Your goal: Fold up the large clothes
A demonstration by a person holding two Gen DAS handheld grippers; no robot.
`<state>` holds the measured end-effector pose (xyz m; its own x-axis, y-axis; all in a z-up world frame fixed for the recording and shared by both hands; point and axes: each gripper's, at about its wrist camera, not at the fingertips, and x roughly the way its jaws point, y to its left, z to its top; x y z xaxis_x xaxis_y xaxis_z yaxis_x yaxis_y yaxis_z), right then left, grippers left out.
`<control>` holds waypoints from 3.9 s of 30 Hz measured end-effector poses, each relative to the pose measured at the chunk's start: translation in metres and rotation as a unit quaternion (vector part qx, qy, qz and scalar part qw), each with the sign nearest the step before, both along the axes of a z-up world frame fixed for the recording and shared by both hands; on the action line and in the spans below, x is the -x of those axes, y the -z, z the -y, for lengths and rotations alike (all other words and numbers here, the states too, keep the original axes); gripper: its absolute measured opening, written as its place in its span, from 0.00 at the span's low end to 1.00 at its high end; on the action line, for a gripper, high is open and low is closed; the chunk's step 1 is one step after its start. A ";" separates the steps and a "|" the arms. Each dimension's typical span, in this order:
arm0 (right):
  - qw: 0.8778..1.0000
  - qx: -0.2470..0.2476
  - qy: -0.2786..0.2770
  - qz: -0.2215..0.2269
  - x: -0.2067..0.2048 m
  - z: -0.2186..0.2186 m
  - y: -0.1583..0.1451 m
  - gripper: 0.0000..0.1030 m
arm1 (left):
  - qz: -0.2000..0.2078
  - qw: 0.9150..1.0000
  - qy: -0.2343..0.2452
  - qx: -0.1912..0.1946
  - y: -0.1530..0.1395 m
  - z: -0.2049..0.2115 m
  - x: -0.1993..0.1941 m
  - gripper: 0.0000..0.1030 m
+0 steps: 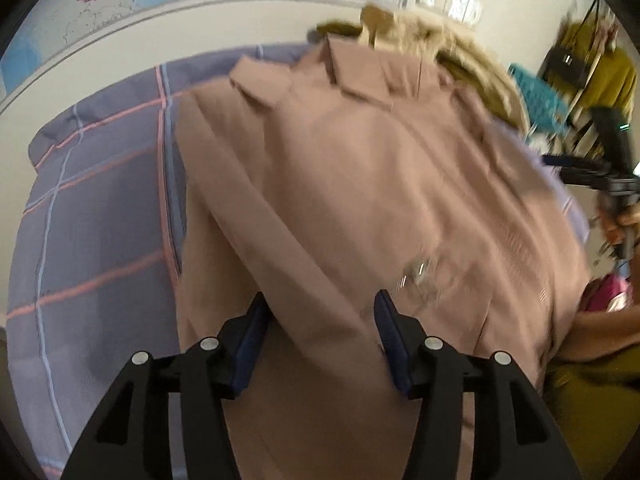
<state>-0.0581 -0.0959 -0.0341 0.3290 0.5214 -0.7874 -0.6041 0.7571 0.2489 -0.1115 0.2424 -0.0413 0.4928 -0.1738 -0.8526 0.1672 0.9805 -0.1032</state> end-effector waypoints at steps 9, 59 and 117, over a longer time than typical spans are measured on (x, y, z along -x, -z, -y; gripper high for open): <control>0.995 0.072 -0.060 -0.023 0.045 -0.053 0.049 0.65 | 0.022 0.993 -0.114 -0.001 -0.011 -0.052 0.001 0.04; 0.987 -0.128 0.085 -0.042 -0.101 -0.010 0.052 0.83 | -0.107 0.967 0.121 0.195 0.004 0.123 -0.094 0.66; 0.990 0.068 -0.078 0.097 -0.123 -0.191 0.047 0.38 | 0.041 0.996 -0.076 -0.034 -0.062 -0.055 -0.111 0.62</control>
